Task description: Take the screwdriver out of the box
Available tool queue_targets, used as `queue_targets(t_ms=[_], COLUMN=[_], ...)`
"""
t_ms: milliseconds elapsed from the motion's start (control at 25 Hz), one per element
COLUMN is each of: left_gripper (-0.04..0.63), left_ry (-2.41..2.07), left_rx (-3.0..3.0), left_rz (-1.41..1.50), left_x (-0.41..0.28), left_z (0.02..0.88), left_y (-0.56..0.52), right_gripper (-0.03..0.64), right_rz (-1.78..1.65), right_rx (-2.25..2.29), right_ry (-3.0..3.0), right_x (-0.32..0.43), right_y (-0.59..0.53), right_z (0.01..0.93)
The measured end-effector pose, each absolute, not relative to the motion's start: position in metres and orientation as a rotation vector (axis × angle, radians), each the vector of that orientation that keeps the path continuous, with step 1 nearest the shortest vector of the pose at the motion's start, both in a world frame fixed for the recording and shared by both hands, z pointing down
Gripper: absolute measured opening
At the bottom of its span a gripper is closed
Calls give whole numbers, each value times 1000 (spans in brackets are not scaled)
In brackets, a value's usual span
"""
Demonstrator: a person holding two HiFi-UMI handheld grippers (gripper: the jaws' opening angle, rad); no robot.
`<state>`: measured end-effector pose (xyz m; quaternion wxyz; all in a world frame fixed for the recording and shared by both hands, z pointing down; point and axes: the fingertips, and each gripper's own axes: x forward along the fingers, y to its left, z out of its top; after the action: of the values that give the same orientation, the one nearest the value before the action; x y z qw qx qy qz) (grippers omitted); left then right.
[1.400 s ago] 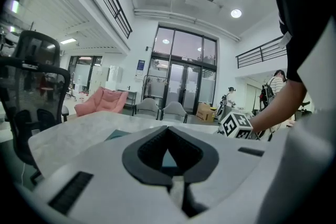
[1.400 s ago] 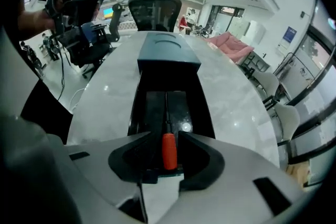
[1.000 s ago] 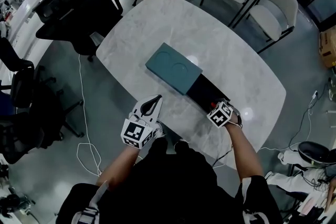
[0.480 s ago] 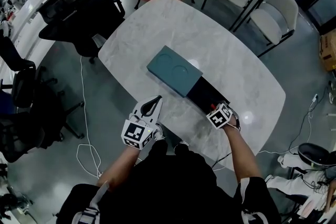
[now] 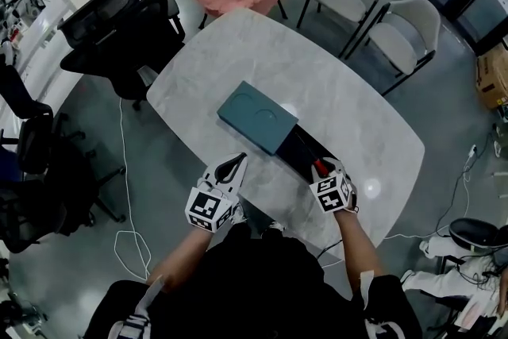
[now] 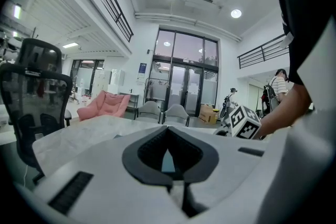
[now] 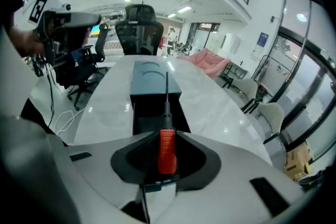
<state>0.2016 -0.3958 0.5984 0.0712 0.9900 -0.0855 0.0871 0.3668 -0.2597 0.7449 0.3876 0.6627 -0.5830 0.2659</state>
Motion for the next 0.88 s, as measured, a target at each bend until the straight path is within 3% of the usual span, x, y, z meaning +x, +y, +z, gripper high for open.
queue_targets(t_ms=[880], left_gripper=[6], left_ry=[-229], left_rx=[3003], left_rz=[198], left_x=[200], left_z=[564], left_y=[-374], right_gripper=[112], right_rz=[170], right_rx=[2583], right_ry=[-1578], right_x=[357], right_y=[-252], right_z=[536])
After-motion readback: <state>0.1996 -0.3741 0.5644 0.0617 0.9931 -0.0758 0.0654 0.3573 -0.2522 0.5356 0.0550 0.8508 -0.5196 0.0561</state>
